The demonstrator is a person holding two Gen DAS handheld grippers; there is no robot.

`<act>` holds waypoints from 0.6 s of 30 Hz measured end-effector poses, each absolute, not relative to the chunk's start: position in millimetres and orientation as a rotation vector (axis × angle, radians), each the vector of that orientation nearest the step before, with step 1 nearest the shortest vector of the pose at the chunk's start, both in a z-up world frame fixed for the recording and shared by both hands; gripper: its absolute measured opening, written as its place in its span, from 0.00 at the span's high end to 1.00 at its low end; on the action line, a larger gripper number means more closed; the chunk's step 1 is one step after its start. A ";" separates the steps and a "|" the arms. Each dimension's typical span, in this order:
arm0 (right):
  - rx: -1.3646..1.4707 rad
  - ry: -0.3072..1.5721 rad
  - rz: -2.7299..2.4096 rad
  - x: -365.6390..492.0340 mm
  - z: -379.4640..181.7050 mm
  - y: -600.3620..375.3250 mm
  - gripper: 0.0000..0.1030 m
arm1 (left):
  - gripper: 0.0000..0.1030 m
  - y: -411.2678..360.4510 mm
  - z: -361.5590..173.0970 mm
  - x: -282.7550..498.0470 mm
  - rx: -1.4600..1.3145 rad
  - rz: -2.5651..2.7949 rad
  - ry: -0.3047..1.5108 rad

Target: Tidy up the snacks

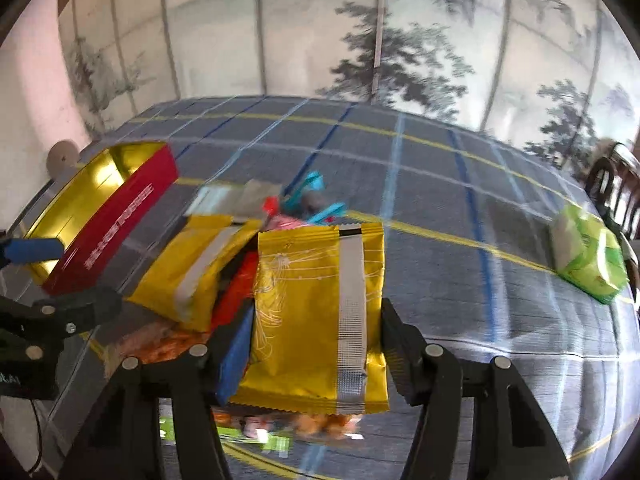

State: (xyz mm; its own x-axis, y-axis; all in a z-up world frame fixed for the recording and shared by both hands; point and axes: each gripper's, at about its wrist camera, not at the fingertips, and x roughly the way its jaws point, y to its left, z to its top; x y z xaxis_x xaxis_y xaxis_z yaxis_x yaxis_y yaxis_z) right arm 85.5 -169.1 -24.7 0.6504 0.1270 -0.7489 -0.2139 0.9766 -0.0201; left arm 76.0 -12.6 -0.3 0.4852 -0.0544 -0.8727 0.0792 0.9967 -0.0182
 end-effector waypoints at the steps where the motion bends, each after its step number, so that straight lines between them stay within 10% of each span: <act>1: -0.099 0.835 0.173 86.3 -24.4 -176.1 0.42 | 0.05 -15.1 -0.1 77.8 0.021 -0.096 1.062; 18: 0.057 0.870 -0.075 109.4 -63.6 -278.2 0.42 | 0.01 -34.4 -14.8 127.6 -0.053 -0.114 1.128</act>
State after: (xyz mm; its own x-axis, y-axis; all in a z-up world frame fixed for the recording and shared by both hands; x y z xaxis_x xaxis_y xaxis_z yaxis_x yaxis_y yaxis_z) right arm 109.4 -278.2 -63.6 0.6426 -0.0427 -0.7650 0.0894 0.9958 0.0195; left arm 127.6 -34.4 -14.8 0.4230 -0.1176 -0.8984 0.0638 0.9929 -0.1000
